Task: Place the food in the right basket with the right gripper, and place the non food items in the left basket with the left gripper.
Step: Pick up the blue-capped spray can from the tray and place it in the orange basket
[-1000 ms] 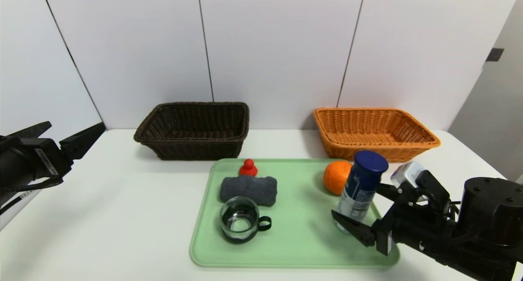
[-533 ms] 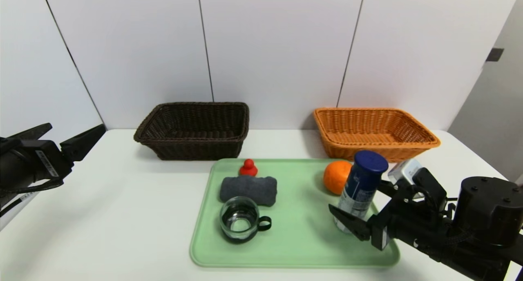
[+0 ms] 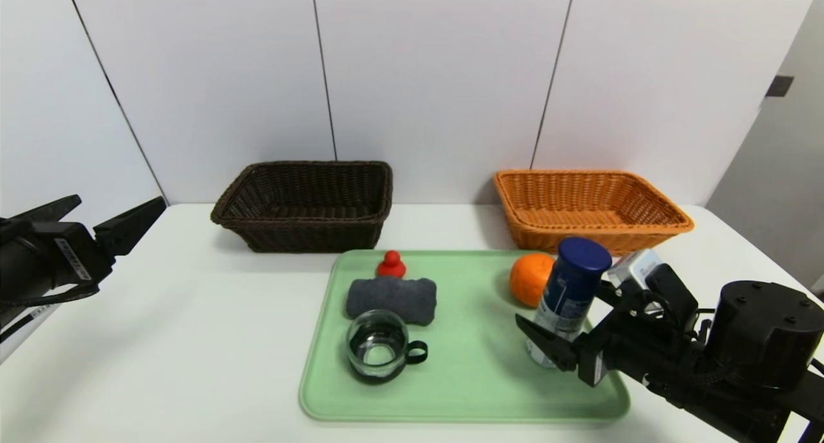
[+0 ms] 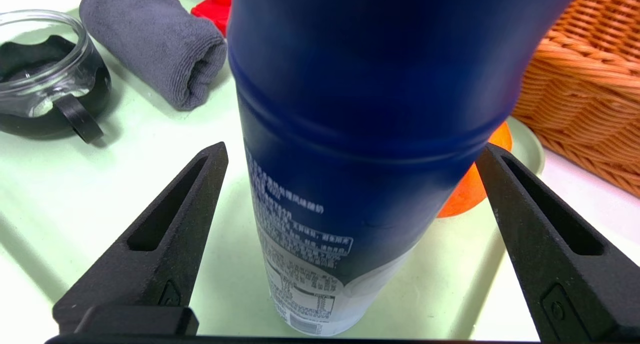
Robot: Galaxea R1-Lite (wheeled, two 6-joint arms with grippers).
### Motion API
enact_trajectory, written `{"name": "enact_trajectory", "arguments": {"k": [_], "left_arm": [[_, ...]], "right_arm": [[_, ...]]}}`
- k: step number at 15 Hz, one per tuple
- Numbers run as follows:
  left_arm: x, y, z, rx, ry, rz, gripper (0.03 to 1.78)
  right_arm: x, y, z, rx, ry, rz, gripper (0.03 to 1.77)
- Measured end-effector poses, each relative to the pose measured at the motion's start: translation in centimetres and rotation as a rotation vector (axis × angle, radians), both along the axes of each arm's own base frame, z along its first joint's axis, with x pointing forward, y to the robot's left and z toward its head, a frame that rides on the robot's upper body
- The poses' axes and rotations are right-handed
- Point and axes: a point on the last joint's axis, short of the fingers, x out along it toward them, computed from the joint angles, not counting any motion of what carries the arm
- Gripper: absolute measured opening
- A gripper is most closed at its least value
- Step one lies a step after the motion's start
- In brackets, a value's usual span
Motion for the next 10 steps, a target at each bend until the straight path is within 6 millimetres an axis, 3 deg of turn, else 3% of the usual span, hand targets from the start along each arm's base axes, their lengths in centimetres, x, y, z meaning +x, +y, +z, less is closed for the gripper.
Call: {"name": "enact_trajectory", "arguments": {"k": [10], "left_arm": [[-0.14, 0.0, -0.17, 0.0, 0.004, 0.0, 1.69]], "right_arm": [[-0.9, -0.24, -0.05, 0.011, 0.015, 0.001, 1.71]]}}
